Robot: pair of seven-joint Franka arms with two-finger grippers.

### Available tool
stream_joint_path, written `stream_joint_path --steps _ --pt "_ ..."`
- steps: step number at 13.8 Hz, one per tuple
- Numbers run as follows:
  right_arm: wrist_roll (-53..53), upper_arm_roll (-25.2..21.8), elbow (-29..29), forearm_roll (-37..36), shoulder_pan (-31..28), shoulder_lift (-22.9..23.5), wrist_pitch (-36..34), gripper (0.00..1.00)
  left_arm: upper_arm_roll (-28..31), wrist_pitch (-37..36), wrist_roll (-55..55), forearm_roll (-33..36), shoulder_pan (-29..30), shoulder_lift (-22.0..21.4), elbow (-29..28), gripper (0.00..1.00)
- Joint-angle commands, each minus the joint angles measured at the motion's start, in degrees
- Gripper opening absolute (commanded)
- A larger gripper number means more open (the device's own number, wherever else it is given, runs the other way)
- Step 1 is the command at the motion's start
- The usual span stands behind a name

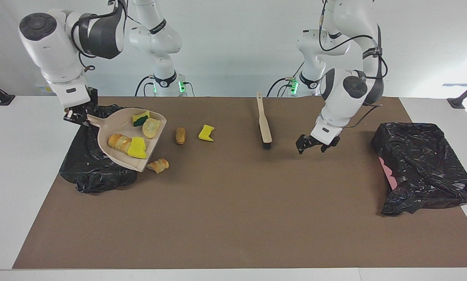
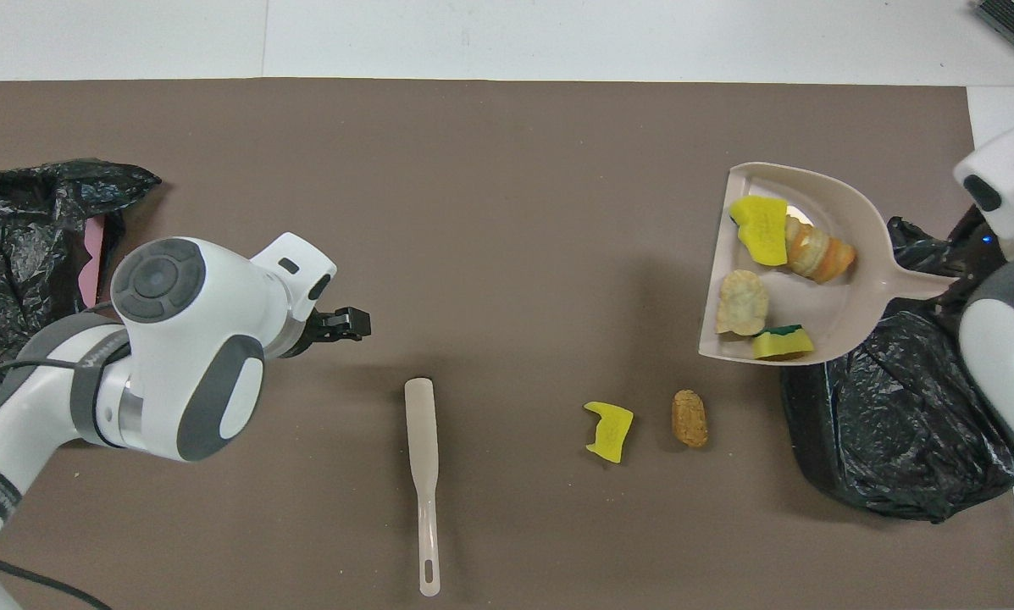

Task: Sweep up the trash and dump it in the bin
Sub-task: 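Carry the dustpan over the trash bag with the right gripper, then tilt the dustpan with the right gripper to dump pieces into the bag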

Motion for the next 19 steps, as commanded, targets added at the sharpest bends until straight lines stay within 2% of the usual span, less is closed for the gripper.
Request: stream_joint_path --steps 1,4,7,10,12,14,18,19 --pt "-2.3 0.7 -9.1 -5.4 -4.3 -6.1 6.0 0.0 -0.6 -7.4 6.5 0.2 5.1 1.1 6.3 1.0" --pt "-3.6 0.5 -16.8 -12.7 -7.8 -10.9 11.8 0.0 -0.6 -12.9 13.5 0.2 9.4 0.4 10.1 1.0" --pt "-6.0 0.5 -23.6 -18.8 -9.9 -15.3 19.2 0.0 -0.6 -18.7 14.7 2.9 9.8 -1.9 14.2 1.0" --pt "-6.1 0.6 -26.1 -25.0 -9.1 -17.3 19.5 0.0 -0.6 -23.3 15.3 4.0 9.6 -6.6 14.8 1.0" --pt "-6.3 0.6 -27.5 -27.6 -6.5 -18.3 19.5 0.0 -0.7 -25.8 15.6 4.8 9.9 -9.8 13.5 1.0" --pt "-6.8 0.6 -27.7 -29.7 -3.8 -18.5 18.8 0.0 -0.6 -25.3 15.4 4.7 9.9 -10.5 12.2 1.0" --pt "-7.5 0.9 -27.7 -34.1 -2.1 -18.4 19.3 0.0 -0.7 -30.4 15.4 8.2 9.0 -9.2 16.9 1.0" --pt "-7.5 0.9 -27.6 -35.1 -1.2 -18.4 19.4 0.0 -0.8 -29.7 15.4 7.7 9.2 -9.2 16.7 1.0"
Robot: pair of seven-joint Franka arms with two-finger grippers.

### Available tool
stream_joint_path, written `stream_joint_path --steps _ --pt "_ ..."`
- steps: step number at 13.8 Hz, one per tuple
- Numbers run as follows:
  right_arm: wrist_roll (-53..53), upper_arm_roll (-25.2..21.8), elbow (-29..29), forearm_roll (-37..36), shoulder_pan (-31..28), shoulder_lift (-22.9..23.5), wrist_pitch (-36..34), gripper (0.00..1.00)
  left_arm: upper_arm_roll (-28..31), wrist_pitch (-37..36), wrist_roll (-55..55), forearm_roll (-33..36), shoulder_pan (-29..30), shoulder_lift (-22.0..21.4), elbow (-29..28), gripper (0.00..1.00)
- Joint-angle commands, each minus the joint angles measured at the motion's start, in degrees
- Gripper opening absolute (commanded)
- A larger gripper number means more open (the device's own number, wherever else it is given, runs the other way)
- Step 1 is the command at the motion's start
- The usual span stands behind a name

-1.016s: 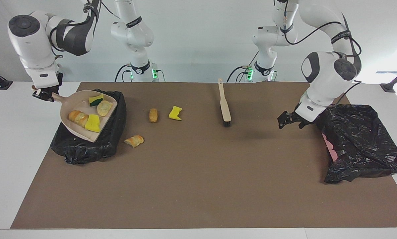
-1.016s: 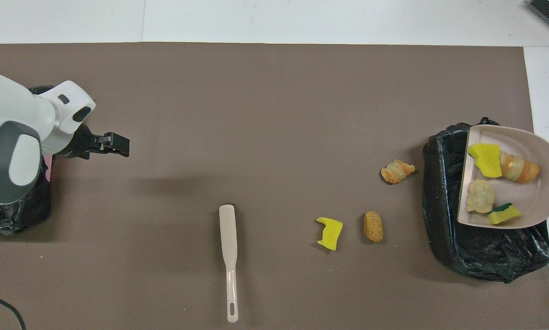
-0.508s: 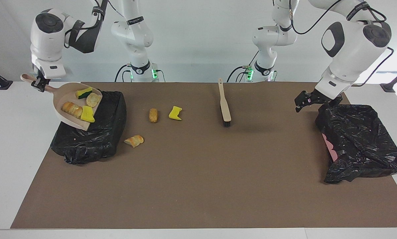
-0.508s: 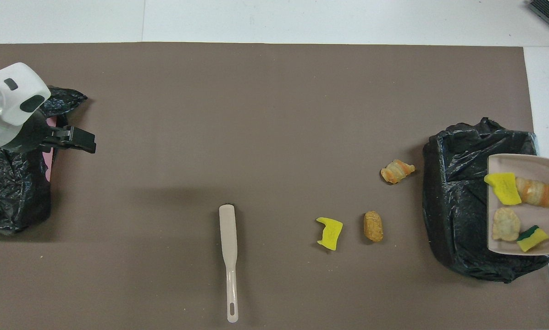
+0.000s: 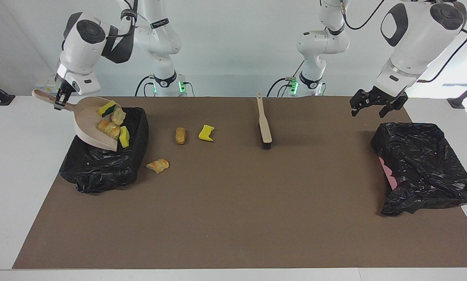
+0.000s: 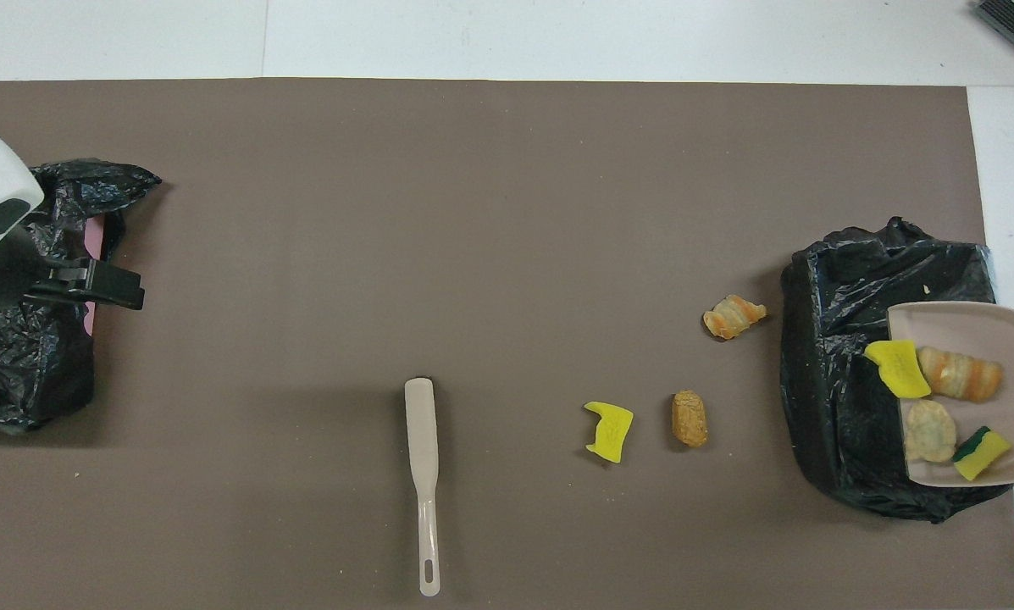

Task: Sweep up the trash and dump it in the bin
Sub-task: 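Tilt the dustpan with the right gripper to dump pieces into the bag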

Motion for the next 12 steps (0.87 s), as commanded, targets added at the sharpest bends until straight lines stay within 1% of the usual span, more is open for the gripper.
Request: stream_joint_path --steps 1,4,7,8,10,11,12 --pt "-2.3 0.1 -1.0 -3.8 0.5 -1.6 1.1 0.0 -0.1 -1.8 0.6 1.6 -0.5 0.3 1.5 1.0" --pt "-1.9 0.3 -0.3 -7.6 0.7 -1.2 1.0 0.0 -0.1 -2.1 0.1 1.5 -0.1 0.1 1.5 1.0" --pt "-2.1 0.6 2.9 -10.6 1.5 -0.3 0.5 0.0 -0.1 -2.0 0.2 1.5 0.2 0.0 1.5 1.0" --pt "-2.2 1.6 3.8 -11.9 1.5 -0.1 0.3 0.0 -0.1 -2.2 0.2 1.2 0.2 -0.3 1.3 1.0" --pt "-2.7 2.0 5.2 -12.4 1.9 -0.1 -0.2 0.0 0.3 -1.9 -0.1 -3.2 0.9 -0.4 1.2 1.0" --pt "-3.1 2.0 5.6 -12.7 1.9 -0.1 -0.5 0.0 0.3 -1.9 -0.1 -3.3 2.1 -0.4 1.2 1.0" --pt "-3.1 2.0 6.1 -13.1 1.9 -0.1 -0.5 0.0 0.3 -1.9 -0.2 -3.3 2.1 -0.4 1.2 1.0"
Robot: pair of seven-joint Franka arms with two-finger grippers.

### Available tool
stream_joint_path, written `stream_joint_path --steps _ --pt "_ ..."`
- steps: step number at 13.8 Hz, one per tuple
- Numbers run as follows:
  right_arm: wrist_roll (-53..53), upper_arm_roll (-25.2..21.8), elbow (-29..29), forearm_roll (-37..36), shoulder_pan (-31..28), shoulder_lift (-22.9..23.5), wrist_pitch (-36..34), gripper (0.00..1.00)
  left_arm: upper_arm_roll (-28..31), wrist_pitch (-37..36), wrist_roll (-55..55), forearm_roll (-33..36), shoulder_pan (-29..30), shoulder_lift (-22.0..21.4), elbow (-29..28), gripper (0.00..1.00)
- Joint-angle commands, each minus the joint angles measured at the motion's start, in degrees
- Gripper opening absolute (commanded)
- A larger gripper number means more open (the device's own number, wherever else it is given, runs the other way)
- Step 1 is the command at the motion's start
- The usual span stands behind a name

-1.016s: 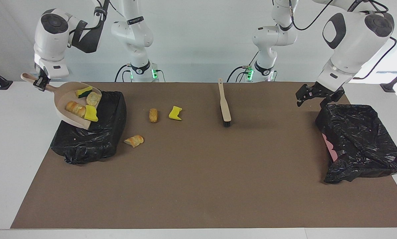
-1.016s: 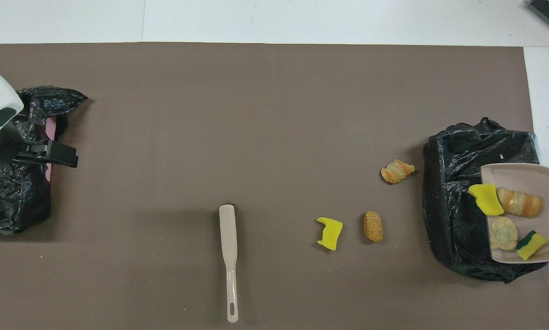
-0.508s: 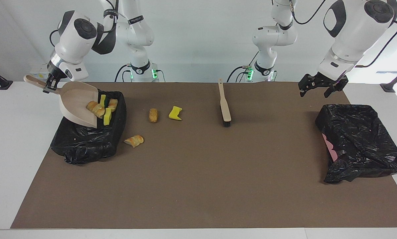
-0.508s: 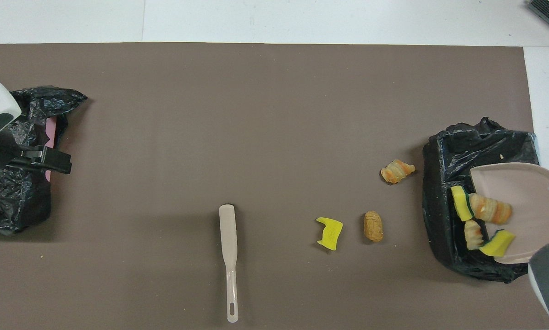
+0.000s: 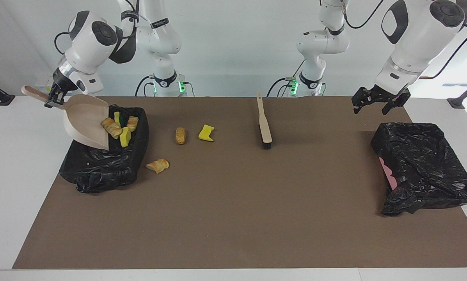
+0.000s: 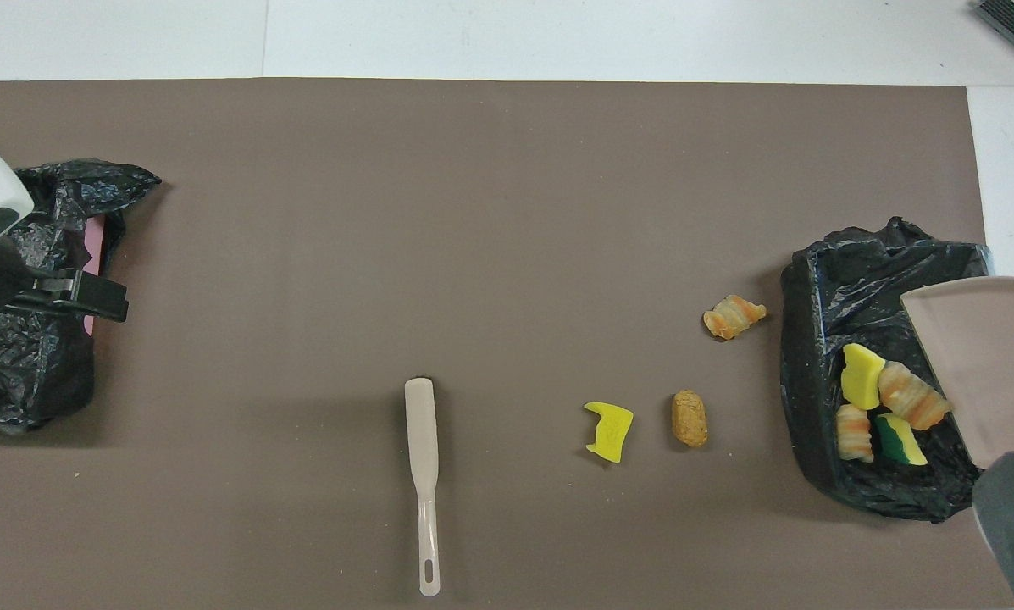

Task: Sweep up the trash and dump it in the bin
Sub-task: 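Tilt the dustpan with the right gripper to dump pieces into the bag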

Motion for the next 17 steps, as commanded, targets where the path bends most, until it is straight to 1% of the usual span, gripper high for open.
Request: stream_joint_path --steps 1,3,4,5,7,8,9,10,12,13,14,15,16,17 --pt "-2.3 0.1 2.0 -2.0 -0.1 0.0 -0.6 0.0 0.0 -1.4 0.1 -1.2 1.1 -0.3 0.7 1.0" --pt "-2.1 0.4 4.0 -1.6 0.1 1.5 -0.7 0.0 -0.1 -1.4 0.3 -1.2 1.1 -0.2 0.9 1.0" --pt "-1.8 0.7 6.2 -0.9 1.8 3.1 -1.2 0.0 -0.1 -1.4 0.3 -1.2 1.4 -0.3 0.9 1.0" --pt "-1.7 0.7 8.9 0.3 3.0 4.9 -3.3 0.0 -0.1 -1.4 0.3 -1.2 1.4 -0.2 0.9 1.0" --pt "-1.4 0.7 16.6 6.6 4.3 10.2 -8.1 0.0 -0.1 -1.4 0.3 -1.2 1.6 -0.3 0.9 1.0" --pt "-1.0 0.8 19.7 9.1 4.3 11.9 -9.9 0.0 -0.1 -1.4 0.3 -1.2 1.6 -0.2 0.9 1.0" --pt "1.1 1.8 21.4 12.3 4.3 13.0 -11.3 0.0 -0.1 -1.4 0.3 -1.2 1.5 -0.2 0.9 1.0" --pt "5.0 2.7 22.5 14.3 4.3 13.5 -12.2 0.0 -0.1 -1.4 0.3 -1.2 1.5 -0.2 0.9 1.0" --pt "11.9 5.0 22.6 16.9 4.3 13.6 -12.4 0.0 -0.1 -1.4 0.3 -1.2 1.6 -0.2 0.9 1.0" --pt "15.3 6.6 22.6 19.5 4.3 13.6 -12.4 0.0 -0.1 -1.4 0.3 -1.2 1.6 -0.2 0.9 1.0" --pt "19.7 7.0 22.9 22.8 4.3 13.7 -12.4 0.0 -0.1 -1.4 0.3 -1.2 1.6 -0.2 0.9 1.0" --pt "25.2 7.3 23.0 25.4 5.1 14.7 -12.9 0.0 -0.1 -1.4 0.3 -1.2 1.5 -0.2 0.9 1.0" --pt "31.6 7.2 23.6 27.4 7.5 15.9 -14.7 0.0 -0.1 -1.4 0.3 -1.2 1.5 -0.3 0.9 1.0" --pt "39.1 7.2 26.3 29.1 9.9 18.4 -16.6 0.0 -0.1 -1.4 0.3 -1.2 1.5 -0.3 0.9 1.0"
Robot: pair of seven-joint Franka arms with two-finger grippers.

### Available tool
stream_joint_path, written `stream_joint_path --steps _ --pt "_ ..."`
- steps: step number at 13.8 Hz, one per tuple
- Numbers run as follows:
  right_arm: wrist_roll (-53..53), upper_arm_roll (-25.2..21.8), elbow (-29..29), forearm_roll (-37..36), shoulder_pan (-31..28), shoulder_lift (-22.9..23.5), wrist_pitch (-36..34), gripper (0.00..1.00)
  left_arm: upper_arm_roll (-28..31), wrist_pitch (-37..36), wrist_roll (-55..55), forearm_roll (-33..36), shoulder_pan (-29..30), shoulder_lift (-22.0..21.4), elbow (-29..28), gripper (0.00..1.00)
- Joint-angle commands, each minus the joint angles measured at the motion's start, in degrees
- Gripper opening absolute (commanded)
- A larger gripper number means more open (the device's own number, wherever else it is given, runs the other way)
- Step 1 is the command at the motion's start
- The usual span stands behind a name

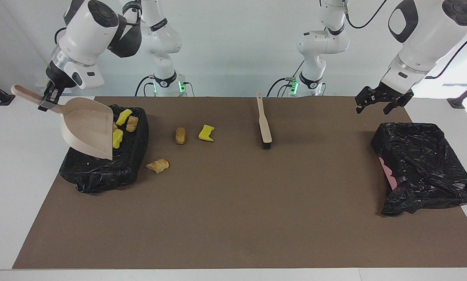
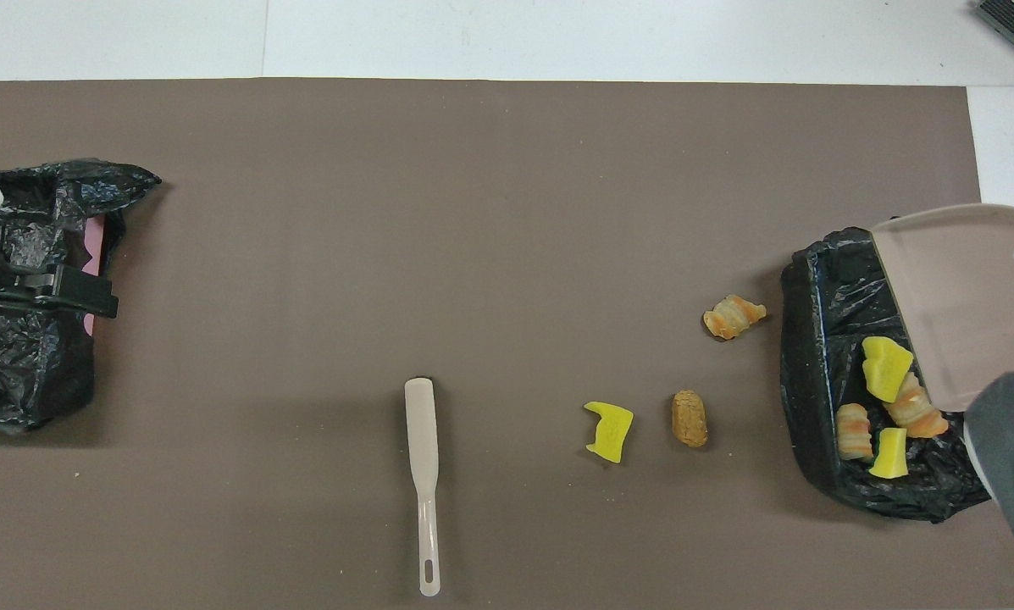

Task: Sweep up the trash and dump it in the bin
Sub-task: 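Bring the empty dustpan back to the table center with the right gripper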

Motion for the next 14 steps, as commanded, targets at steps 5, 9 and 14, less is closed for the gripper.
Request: stream_joint_path --steps 5,9,14 --pt "38.7 0.1 16.8 7.5 13.7 16.2 -9.1 0.0 -0.3 -1.4 0.3 -0.7 0.7 -0.3 0.7 1.0" --pt "55.9 0.1 22.9 12.9 19.0 22.2 -8.7 0.0 -0.2 -1.4 0.3 -0.7 0.8 -0.3 0.7 1.0" --pt "78.7 -0.1 31.0 19.5 25.3 29.5 -7.7 0.0 -0.3 -1.4 0.3 -0.7 0.8 -0.3 0.7 1.0"
